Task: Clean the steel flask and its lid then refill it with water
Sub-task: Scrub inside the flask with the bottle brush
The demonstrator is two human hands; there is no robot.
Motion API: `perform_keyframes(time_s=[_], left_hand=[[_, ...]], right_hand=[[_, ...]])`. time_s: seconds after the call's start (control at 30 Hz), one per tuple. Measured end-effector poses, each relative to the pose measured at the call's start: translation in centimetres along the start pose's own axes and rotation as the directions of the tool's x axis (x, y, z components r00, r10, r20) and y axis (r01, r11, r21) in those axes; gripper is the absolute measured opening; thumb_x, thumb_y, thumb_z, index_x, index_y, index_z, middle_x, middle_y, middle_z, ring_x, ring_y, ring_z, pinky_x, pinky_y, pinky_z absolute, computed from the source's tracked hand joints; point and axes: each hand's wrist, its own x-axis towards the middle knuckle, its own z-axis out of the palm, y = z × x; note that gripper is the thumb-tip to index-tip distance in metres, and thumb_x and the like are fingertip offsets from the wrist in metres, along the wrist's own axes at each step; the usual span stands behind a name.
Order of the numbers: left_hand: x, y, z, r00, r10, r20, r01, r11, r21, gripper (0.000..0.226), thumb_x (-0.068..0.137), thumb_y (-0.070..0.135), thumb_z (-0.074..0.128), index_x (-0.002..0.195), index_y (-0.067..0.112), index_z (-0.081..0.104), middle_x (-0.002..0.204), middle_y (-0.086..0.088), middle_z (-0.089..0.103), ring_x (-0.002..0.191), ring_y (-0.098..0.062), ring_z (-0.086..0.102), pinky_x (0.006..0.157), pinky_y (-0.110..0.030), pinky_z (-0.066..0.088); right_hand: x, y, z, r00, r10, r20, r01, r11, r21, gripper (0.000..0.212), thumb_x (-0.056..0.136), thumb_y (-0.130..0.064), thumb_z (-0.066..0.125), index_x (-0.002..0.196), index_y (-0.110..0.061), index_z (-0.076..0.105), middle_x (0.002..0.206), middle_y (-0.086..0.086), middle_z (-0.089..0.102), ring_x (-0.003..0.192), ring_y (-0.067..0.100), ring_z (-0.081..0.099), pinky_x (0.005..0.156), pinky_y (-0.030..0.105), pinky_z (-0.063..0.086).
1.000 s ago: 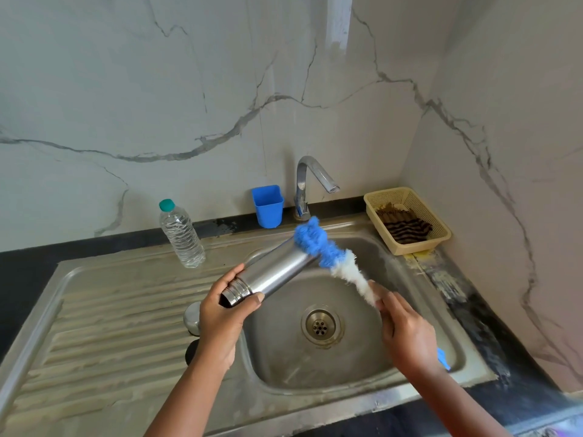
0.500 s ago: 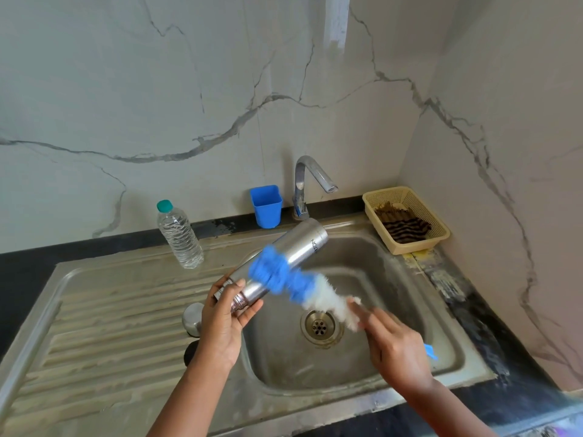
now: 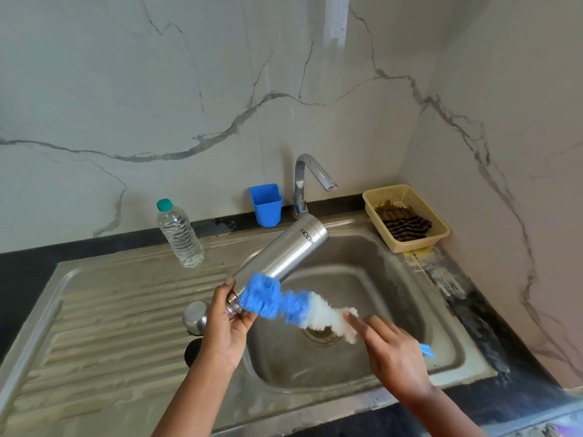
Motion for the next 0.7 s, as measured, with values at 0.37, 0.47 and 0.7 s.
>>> perform_keyframes(time_s=[0.37,0.47,0.7], left_hand=[[-0.9,0.1,0.5,0.999,-0.007,-0.036,0.007,1.0,-0.002,0.014,0.09,0.031,0.066,0.092,0.018,0.061,0.083,-0.008,0.062,0.074,-0.019,0.062,0.049,-0.023,0.056],[-1.2,0.4,0.6,0.999,-0.006,-0.039,0.006,1.0,0.002,0.018,0.089,0.03,0.068,0.095,0.014,0.061,0.088,-0.01,0.063,0.076,-0.022,0.062,0.051,-0.024,0.058],[-1.4,1.2,0.4,0.998,-0.025,-0.054,0.03,0.995,0.094,0.016,0.088,0.027,0.07,0.09,0.013,0.063,0.079,-0.01,0.067,0.072,-0.021,0.062,0.053,-0.027,0.059]], right_hand=[[-0.9,0.8,0.0,0.999,0.032,-0.003,-0.032,0.997,-0.064,0.056,0.083,0.002,0.055,0.134,-0.022,0.05,0.087,-0.004,0.059,0.069,0.02,0.056,0.047,0.03,0.046],[-0.3,1.1,-0.1,0.972,0.23,-0.057,-0.231,0.973,-0.012,0.041,0.093,-0.011,0.047,0.132,-0.023,0.052,0.087,-0.003,0.061,0.072,0.02,0.06,0.043,0.029,0.045],[2.6,1.4,-1.4,0.823,0.544,0.163,-0.566,0.759,0.322,0.05,0.094,-0.014,0.059,0.133,-0.041,0.045,0.095,-0.017,0.064,0.078,0.007,0.062,0.063,0.025,0.048]])
